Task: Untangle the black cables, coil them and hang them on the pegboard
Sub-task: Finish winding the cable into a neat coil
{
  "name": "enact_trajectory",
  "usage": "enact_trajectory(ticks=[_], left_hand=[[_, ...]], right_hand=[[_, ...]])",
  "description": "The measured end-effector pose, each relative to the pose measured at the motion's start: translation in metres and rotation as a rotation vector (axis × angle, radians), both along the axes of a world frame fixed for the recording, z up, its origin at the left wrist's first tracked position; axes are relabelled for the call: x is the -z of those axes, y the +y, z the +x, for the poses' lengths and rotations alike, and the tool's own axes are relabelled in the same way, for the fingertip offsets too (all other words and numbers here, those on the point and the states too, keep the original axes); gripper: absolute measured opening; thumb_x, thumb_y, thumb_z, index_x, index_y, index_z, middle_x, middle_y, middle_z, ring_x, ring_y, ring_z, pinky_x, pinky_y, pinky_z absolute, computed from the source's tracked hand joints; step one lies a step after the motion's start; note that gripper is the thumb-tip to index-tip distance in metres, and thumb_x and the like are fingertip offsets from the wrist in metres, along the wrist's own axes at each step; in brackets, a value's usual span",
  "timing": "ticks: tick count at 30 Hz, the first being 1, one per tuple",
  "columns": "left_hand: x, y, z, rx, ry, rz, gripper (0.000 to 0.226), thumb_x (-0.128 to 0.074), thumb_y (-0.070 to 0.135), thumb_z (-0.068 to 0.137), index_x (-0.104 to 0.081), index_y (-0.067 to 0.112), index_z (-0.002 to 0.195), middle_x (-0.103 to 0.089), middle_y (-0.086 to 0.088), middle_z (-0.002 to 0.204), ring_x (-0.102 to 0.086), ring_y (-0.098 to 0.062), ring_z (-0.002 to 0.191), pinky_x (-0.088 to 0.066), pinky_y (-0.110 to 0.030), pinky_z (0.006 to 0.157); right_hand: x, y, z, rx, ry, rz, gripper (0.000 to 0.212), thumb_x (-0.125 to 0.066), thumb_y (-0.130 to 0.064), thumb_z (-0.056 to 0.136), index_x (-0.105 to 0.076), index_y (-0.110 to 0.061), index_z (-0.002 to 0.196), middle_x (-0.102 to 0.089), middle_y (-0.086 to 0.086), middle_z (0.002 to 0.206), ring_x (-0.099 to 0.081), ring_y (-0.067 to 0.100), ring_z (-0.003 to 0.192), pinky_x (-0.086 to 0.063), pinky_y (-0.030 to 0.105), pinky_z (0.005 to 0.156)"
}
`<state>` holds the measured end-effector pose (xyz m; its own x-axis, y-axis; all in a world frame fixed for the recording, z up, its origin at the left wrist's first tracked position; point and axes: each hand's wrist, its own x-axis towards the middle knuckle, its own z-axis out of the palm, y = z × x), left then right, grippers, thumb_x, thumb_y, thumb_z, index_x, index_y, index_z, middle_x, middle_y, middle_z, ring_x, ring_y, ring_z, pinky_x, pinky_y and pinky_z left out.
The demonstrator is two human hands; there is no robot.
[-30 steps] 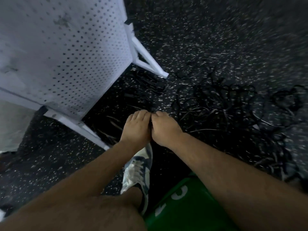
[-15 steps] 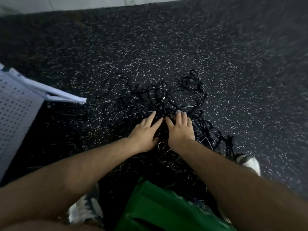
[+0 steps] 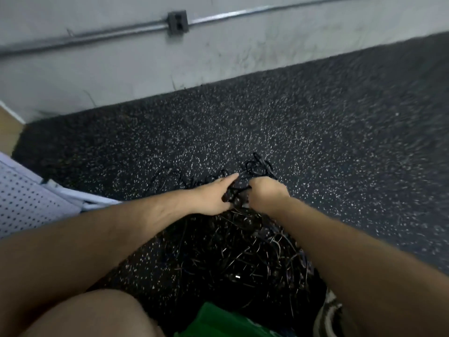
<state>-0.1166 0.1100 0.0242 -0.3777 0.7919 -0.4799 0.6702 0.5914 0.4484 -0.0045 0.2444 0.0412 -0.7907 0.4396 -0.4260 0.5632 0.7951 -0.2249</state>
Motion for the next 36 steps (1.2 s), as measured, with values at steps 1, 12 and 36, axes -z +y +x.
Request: enact_trajectory(ticks=[1, 12, 36], left_hand=[[-0.023, 0.003, 0.0, -0.002, 0.013, 0.023, 0.092, -0.064, 0.037, 0.097, 0.002, 0.038, 0.162, -0.015, 0.001, 0.169, -0.043, -0.022, 0.142, -0.04, -0.03, 0.113], [-0.275, -0.01, 0.041, -0.329, 0.374, 0.664, 0.038, -0.06, 0.043, 0.1, -0.051, 0.027, 0.134, -0.055, 0.008, 0.113, -0.059, -0.012, 0.099, -0.047, -0.029, 0.081], [-0.269, -0.067, -0.014, -0.859, -0.287, 0.904, 0.017, -0.071, 0.034, 0.094, -0.06, 0.022, 0.088, -0.035, 0.011, 0.053, -0.033, -0.007, 0.043, -0.041, -0.026, 0.048]], right_hand=[[-0.027, 0.004, -0.002, -0.02, 0.033, 0.019, 0.018, -0.049, -0.03, 0.103, -0.061, -0.017, 0.102, -0.064, 0.001, 0.101, -0.061, 0.024, 0.089, -0.052, 0.035, 0.078], [-0.307, 0.013, 0.059, 0.085, 0.847, -0.144, 0.024, -0.055, -0.026, 0.103, -0.068, -0.021, 0.083, -0.073, -0.003, 0.08, -0.062, 0.014, 0.065, -0.045, 0.029, 0.058], [-0.281, 0.028, 0.074, 0.094, 0.714, -0.131, 0.046, -0.063, -0.054, 0.094, -0.048, -0.019, 0.068, -0.049, -0.003, 0.057, -0.046, 0.017, 0.055, -0.035, 0.031, 0.057]])
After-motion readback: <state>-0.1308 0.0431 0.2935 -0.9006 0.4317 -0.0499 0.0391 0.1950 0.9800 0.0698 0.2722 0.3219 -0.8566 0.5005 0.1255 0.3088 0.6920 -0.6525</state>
